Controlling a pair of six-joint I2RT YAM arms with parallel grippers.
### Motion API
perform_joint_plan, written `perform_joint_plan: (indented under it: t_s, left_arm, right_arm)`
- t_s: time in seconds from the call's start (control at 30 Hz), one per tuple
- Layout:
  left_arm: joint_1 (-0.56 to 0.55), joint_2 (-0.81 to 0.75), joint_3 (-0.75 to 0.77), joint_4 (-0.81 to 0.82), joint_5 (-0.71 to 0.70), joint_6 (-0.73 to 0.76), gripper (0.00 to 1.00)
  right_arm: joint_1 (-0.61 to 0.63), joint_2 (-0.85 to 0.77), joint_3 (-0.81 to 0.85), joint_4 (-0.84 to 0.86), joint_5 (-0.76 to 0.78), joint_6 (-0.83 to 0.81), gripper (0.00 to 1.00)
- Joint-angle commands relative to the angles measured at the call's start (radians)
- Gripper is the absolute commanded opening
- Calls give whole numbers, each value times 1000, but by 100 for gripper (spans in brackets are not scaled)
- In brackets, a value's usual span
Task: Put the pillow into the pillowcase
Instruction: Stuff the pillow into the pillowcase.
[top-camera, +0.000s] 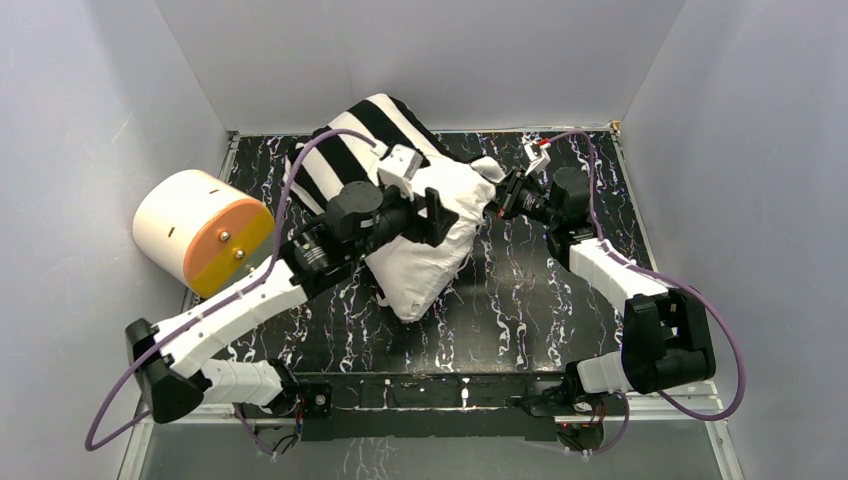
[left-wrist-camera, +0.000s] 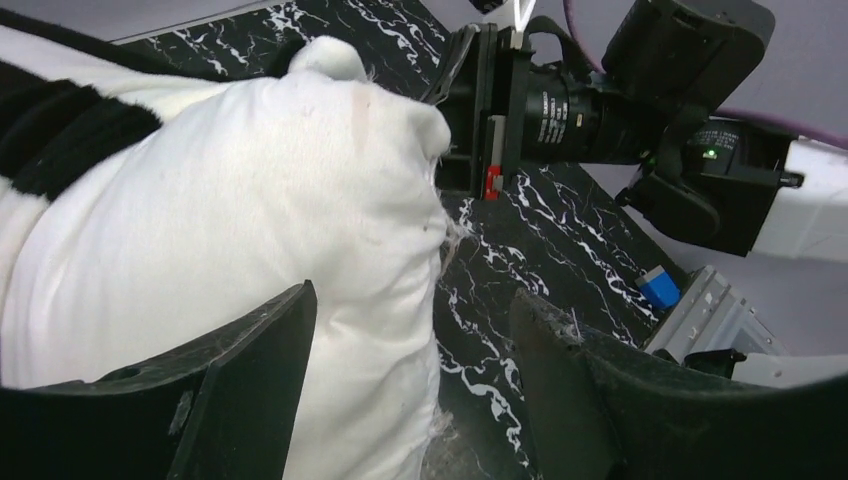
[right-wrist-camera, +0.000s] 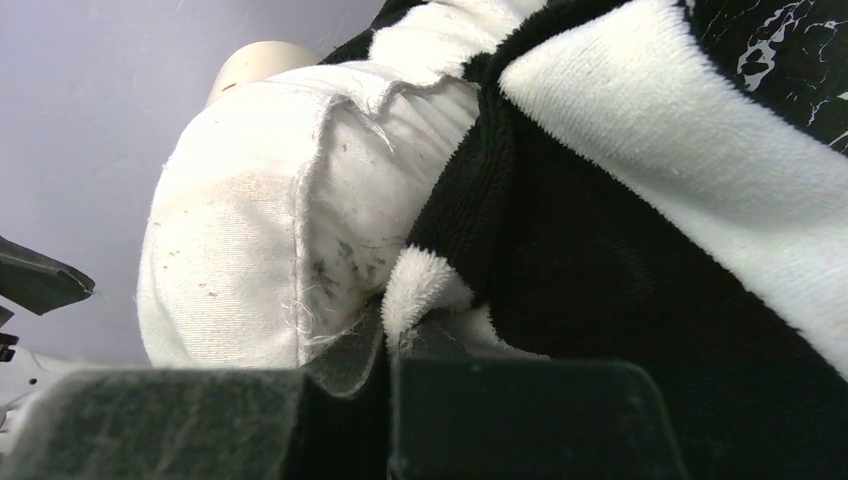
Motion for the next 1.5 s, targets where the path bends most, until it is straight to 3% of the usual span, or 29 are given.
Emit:
perform_joint_plan:
  t_s: [0.0,0.1,0.23,0.33,0.43,0.7,1.0,1.13,1.2,1.3,1.4,1.47]
  left_arm:
    - [-1,126,75,110,45,34,70]
    - [7,273,131,139,-21,68,68]
    - [105,510,212,-8,-97,48,54]
    - [205,616,137,-7,-60,-43,44]
    - [260,675,15,63,-99,-77,43]
    - [299,924,93,-4,-64,-64,43]
    - [284,1021,88,2,-36,-70,42]
    - [273,1035,43,30,-59,-80,41]
    - [272,1051,29,31,-48,-87,41]
    - [265,1047,7,52,-7,-107,40]
    - [250,1001,-53,128,20,-130,36]
    - [258,990,-108,182,54,-149,36]
  right_arm:
    - [10,-34,18,104,-28,5,0]
    - [14,-35,18,100,-43,-2,0]
    - [14,-59,22,42,-53,-57,0]
    - [2,-110,38,-46,-47,-128,0]
    - [-26,-158,44,-60,-75,-132,0]
    - [-51,-189,28,283,-223,61,0]
    - [-38,-174,117,507,-233,52,0]
    - [-16,-153,210,298,-218,-183,0]
    - [-17,-137,215,294,-228,-266,0]
    - [-14,-53,249,51,-173,-414,0]
    - [-45,12,234,-272,-29,-309,0]
    - [-44,-8,138,-344,9,-256,0]
